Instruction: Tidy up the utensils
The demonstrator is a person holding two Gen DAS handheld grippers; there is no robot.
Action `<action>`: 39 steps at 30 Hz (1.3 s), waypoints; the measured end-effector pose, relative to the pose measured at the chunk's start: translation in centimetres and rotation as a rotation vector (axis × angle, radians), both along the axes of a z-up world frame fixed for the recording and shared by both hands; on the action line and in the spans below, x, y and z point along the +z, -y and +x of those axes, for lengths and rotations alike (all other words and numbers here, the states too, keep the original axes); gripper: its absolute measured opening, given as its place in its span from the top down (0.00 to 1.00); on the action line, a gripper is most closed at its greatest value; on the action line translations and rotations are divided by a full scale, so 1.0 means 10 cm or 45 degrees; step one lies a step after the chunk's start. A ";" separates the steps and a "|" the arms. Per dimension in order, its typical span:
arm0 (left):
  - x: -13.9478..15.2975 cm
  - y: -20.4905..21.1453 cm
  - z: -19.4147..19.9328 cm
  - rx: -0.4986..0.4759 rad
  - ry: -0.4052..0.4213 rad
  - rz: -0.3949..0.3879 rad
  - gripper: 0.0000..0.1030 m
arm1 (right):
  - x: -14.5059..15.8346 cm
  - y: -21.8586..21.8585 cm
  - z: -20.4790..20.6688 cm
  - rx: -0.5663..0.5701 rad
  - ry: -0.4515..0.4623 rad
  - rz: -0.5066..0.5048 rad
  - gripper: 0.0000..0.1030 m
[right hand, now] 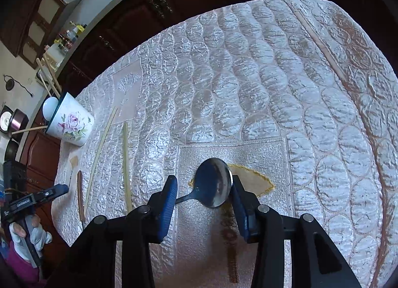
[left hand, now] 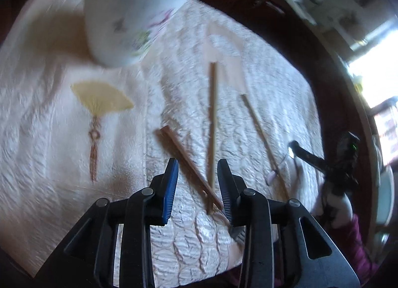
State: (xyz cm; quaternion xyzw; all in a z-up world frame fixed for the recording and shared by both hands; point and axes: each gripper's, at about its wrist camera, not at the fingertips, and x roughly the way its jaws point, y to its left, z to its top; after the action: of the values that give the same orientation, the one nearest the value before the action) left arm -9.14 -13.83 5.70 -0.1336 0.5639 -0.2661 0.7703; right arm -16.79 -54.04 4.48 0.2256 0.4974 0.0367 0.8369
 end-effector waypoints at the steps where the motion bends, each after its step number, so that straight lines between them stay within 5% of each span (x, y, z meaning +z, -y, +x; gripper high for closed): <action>1: -0.04 0.01 0.03 0.031 -0.016 0.000 0.69 | 0.00 0.00 0.00 0.001 -0.001 0.005 0.60; 6: -0.13 0.14 0.16 0.086 -0.032 0.031 0.69 | -0.04 0.08 -0.04 0.000 0.017 0.083 0.64; 10: -0.30 0.26 0.23 0.078 -0.118 0.019 0.70 | -0.13 0.19 -0.05 -0.029 0.029 0.122 0.91; 12: -0.29 0.28 0.24 0.079 -0.098 0.025 0.76 | -0.12 0.22 -0.08 -0.036 0.034 0.129 0.93; 13: -0.29 0.30 0.25 0.066 -0.099 0.032 0.87 | -0.10 0.21 -0.09 -0.033 0.036 0.112 0.93; 18: -0.28 0.28 0.27 0.051 -0.097 0.000 0.88 | 0.16 0.13 -0.15 -0.014 0.101 0.025 0.95; 28: 0.56 0.04 0.02 0.000 0.161 -0.079 0.92 | 0.89 -0.14 -0.08 0.102 0.228 -0.159 0.97; 39: 1.47 -0.29 -0.13 0.014 0.408 -0.131 0.92 | 1.45 -0.52 0.17 0.193 0.367 -0.181 0.97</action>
State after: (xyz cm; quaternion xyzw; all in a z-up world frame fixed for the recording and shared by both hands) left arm -10.49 -10.92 20.36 -0.1318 0.4189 -0.3081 0.8439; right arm -15.10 -48.88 18.98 0.1200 0.3892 0.0962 0.9082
